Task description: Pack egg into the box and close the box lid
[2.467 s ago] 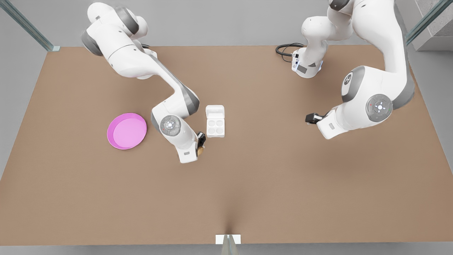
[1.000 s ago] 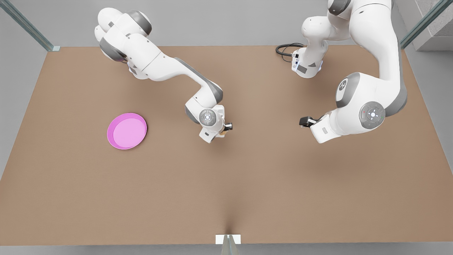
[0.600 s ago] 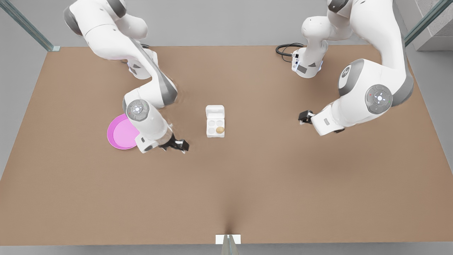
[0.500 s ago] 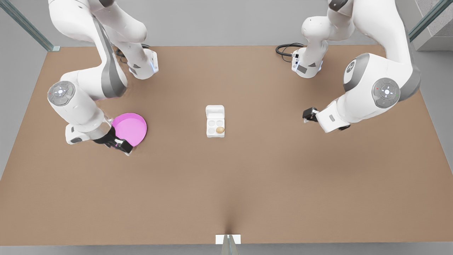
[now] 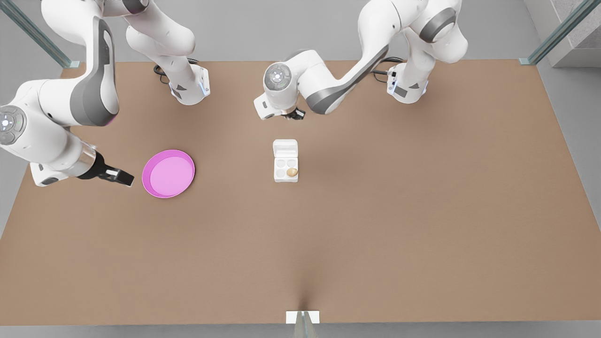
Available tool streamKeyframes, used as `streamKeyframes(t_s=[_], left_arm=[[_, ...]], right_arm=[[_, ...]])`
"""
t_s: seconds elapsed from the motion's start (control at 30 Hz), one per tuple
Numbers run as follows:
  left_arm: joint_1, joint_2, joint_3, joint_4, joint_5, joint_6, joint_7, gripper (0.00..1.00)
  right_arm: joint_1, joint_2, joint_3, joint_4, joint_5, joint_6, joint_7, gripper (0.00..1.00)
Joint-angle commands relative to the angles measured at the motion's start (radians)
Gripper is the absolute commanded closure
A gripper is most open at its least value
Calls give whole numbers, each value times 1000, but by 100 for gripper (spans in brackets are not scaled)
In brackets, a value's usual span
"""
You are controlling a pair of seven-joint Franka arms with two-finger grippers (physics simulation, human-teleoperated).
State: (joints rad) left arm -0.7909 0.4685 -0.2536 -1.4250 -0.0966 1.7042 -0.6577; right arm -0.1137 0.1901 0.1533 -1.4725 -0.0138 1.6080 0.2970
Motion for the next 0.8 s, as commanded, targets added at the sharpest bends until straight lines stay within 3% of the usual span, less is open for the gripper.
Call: streamKeyframes(t_s=[0.0, 0.2, 0.77], left_arm=[[-8, -2, 2, -52, 9, 192, -692, 79], [-22, 45, 5, -92, 52, 278, -800, 79], [-21, 59, 19, -186, 132, 199, -783, 79]], right_arm=[[2, 3, 9, 1, -11, -13, -275, 0], [0, 5, 25, -2, -40, 4, -272, 0], [-4, 14, 22, 8, -35, 10, -280, 0]])
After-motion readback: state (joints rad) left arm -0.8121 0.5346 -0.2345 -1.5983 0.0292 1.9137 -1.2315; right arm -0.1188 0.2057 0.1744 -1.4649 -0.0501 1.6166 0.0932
